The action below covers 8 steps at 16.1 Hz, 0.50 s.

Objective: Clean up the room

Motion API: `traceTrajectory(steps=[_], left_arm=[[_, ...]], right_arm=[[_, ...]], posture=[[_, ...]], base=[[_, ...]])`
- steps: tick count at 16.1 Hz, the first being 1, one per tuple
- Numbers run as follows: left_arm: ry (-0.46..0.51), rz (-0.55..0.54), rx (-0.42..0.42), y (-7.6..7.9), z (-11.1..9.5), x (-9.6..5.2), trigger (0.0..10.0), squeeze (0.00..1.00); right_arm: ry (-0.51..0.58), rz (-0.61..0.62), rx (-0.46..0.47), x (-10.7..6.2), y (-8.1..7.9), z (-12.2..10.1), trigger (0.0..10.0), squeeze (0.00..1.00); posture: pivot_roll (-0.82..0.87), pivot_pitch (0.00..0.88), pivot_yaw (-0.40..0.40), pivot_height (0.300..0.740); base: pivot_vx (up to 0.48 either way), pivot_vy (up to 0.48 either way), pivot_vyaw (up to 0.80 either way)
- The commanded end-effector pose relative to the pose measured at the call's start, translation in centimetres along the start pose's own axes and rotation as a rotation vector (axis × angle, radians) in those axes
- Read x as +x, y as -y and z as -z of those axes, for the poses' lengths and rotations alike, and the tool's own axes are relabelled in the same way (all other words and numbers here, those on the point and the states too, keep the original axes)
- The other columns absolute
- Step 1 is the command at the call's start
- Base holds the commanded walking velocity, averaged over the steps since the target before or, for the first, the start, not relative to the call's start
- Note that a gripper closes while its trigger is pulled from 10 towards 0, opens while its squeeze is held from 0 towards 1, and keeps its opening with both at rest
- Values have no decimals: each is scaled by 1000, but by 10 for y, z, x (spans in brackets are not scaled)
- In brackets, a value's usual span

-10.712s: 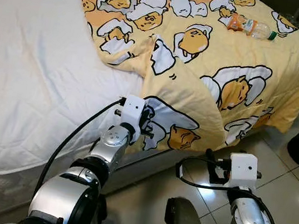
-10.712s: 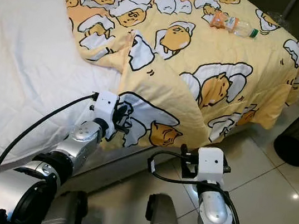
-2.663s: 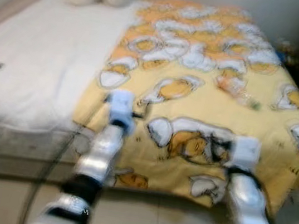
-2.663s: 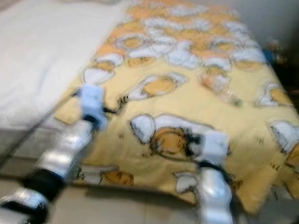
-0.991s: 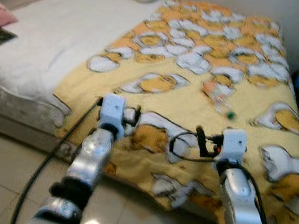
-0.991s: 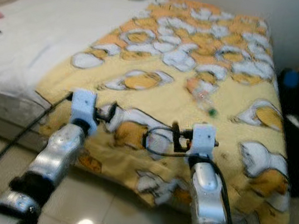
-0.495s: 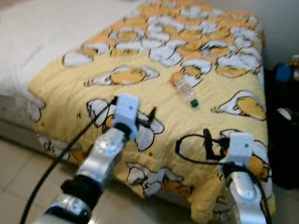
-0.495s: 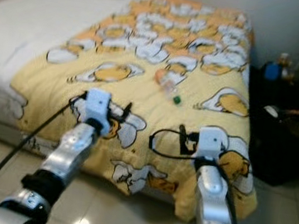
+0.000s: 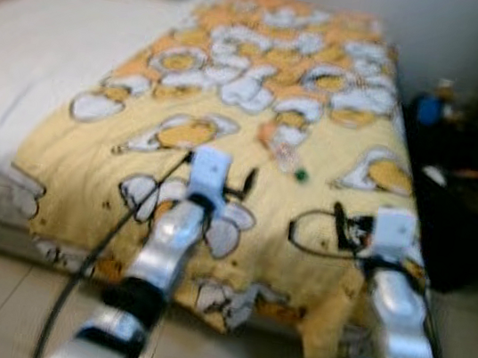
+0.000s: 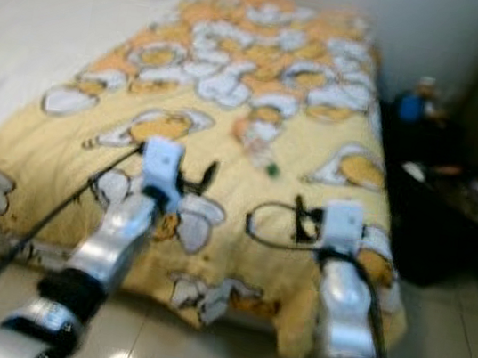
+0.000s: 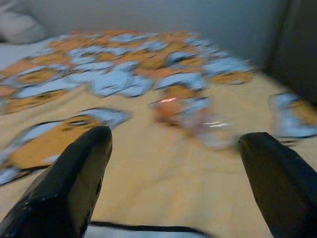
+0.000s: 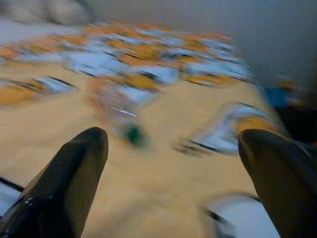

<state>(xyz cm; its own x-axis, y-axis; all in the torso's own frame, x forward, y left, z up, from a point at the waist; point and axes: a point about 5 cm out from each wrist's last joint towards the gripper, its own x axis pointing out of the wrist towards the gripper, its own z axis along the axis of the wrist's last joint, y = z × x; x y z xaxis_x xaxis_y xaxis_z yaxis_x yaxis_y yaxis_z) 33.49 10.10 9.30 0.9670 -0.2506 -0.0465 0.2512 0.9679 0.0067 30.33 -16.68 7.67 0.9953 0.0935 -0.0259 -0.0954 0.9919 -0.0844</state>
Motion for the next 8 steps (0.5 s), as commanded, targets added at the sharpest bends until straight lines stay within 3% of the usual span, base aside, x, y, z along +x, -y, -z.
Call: traceTrajectory(steps=[1, 5, 7, 8], left_arm=[[26, 8, -14, 6, -6, 3, 10000, 0], [32, -3, -37, 4, -8, 3, 10000, 0], [53, 13, -3, 4, -13, 4, 10000, 0], [51, 4, 6, 0, -15, 5, 10000, 0]], right_arm=[[-13, 17, -26, -3, 9, 3, 10000, 0], [-10, 9, -29, -1, 9, 2, 10000, 0], [-3, 9, -30, 2, 11, -2, 10000, 0], [32, 6, -27, 12, 15, -18, 10000, 0]], posture=[[-200, 0, 66, 740], [-186, 0, 62, 740], [-180, 0, 59, 740], [-173, 0, 58, 740]], base=[[480, 0, 0], [480, 0, 0], [480, 0, 0], [480, 0, 0]])
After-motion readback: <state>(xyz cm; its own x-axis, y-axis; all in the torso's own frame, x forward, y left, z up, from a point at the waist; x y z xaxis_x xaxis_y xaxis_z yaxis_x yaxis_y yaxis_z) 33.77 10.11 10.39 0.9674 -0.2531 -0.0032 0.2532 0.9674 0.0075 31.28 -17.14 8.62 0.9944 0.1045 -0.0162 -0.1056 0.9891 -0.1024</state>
